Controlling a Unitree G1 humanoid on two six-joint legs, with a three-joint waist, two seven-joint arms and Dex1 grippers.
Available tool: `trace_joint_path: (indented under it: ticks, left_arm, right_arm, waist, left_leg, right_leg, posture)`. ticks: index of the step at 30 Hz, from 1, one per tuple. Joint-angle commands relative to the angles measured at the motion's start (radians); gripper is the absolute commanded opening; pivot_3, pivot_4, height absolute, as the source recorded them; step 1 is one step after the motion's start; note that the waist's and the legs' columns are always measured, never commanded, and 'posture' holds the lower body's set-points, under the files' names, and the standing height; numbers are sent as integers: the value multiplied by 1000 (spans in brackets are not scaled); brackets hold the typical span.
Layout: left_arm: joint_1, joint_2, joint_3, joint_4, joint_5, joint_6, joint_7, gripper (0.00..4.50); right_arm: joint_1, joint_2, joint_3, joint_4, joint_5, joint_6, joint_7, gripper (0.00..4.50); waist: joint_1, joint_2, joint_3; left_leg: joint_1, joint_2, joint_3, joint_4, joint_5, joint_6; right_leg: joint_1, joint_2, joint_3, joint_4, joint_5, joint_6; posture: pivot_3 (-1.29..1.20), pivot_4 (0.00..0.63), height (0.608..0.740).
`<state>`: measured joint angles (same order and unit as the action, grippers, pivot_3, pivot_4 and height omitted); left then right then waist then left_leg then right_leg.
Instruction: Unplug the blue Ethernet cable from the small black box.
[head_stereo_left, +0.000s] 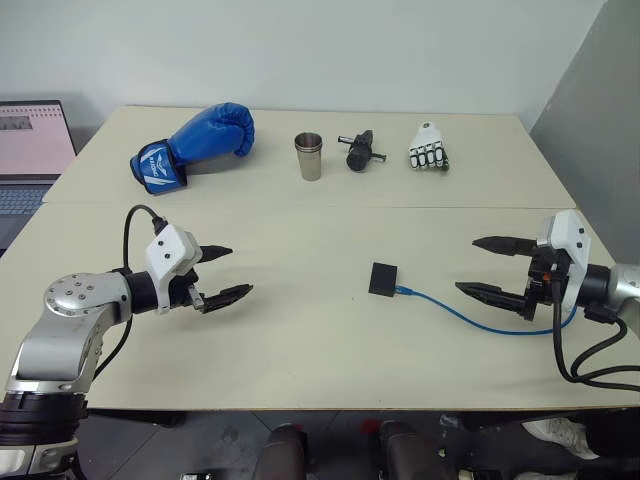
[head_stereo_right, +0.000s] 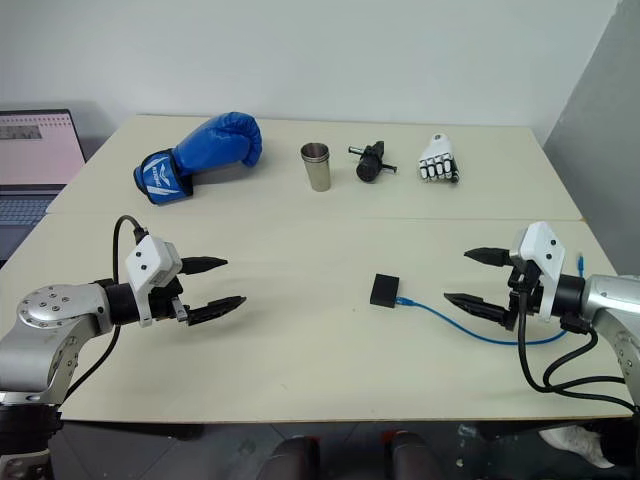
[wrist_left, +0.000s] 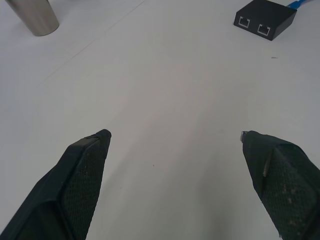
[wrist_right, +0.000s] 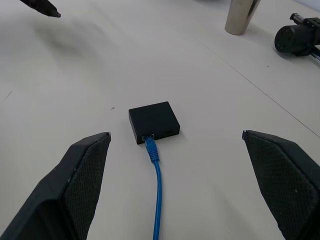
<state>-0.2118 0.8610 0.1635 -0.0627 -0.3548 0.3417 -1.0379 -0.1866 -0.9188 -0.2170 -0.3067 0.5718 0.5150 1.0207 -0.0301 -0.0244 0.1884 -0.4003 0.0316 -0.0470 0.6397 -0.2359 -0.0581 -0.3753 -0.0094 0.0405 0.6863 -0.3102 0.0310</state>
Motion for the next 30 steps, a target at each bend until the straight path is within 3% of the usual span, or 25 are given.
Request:
trace_joint_path:
  ticks: [1,11,20,25,30]
  left_arm:
    - [-14,9,27,-19,-24,-6,-11,4420]
    - [0,10,22,-47,-21,9,0,4420]
    - [67,30,37,-130,-106,30,-83,4420]
    - [98,62,6,-204,-132,30,-154,4420]
    - [72,61,-36,-257,-137,32,-180,4420]
  right_arm:
    - [-15,-4,-28,-18,14,2,-4,4471]
    - [-1,-5,-33,-25,12,2,-5,4471]
    - [44,-15,-32,-59,11,14,-2,4471]
    - [24,-9,76,-37,-93,-10,-28,4471]
    - [-65,73,238,82,-232,-60,-77,4471]
  waist:
    - [0,0,0]
    - [0,0,0]
    - [-1,0,0]
    - [-1,0,0]
    - [-1,0,0]
  left_leg:
    - [0,0,0,0,0,0]
    - [0,0,0,0,0,0]
    - [0,0,0,0,0,0]
    - [0,0,0,0,0,0]
    - [0,0,0,1,0,0]
  right_leg:
    - [0,0,0,0,0,0]
    - [0,0,0,0,0,0]
    - [0,0,0,0,0,0]
    - [0,0,0,0,0,0]
    - [0,0,1,0,0,1]
  posture:
    - [0,150,740]
    - [0,150,740]
    - [0,150,740]
    - [0,150,740]
    - [0,150,740]
